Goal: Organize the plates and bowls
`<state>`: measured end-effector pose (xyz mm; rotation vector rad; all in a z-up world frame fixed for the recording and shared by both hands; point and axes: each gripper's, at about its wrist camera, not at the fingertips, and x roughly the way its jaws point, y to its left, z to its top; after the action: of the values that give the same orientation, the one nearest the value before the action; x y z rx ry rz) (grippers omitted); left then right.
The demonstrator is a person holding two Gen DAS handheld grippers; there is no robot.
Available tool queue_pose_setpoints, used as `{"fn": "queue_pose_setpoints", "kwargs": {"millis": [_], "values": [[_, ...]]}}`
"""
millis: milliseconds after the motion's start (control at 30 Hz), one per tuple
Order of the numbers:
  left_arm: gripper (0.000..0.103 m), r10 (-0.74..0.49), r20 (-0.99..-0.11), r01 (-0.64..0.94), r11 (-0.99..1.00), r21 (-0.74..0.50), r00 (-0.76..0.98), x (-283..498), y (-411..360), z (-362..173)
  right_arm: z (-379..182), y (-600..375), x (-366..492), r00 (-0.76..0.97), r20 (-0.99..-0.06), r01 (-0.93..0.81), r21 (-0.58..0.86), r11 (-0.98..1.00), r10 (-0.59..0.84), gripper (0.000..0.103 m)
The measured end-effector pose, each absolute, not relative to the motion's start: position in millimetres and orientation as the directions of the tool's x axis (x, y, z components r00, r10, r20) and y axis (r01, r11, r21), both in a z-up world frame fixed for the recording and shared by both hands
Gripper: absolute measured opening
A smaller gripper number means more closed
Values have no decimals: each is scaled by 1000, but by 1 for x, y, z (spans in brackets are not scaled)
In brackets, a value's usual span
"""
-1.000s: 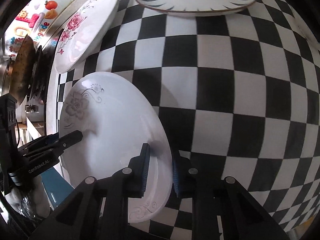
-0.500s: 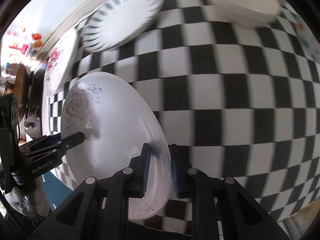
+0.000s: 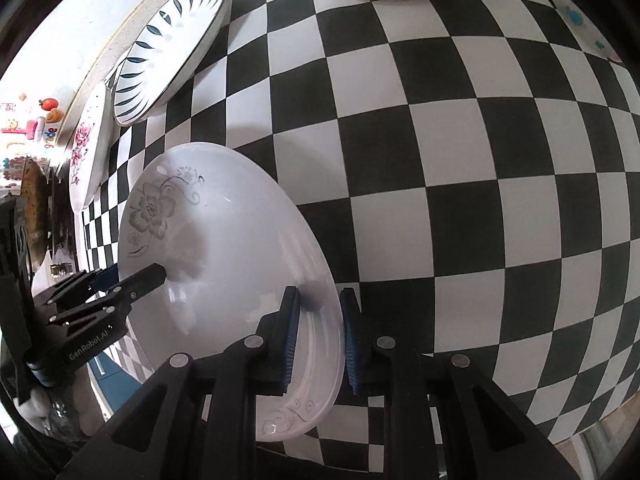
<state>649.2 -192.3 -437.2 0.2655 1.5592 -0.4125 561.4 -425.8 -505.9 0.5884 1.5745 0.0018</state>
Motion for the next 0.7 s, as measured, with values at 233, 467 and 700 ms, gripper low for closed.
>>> {"fn": "queue_pose_setpoints", "kwargs": {"millis": [233,467,700], "values": [[39,-124,-990,353,931,-94,64,663,-164,-394,-481,-443,564,56,-923,404,370,836,382,23],[41,-117,-951,173,982,-69,285,703,-75,-312,-408,-426,617,181,-910,287,412,865,374,33],[46,-71,-935,13,997,-71,347,751,-1,-317,-373,-334,722,317,-868,54,420,906,383,63]]}}
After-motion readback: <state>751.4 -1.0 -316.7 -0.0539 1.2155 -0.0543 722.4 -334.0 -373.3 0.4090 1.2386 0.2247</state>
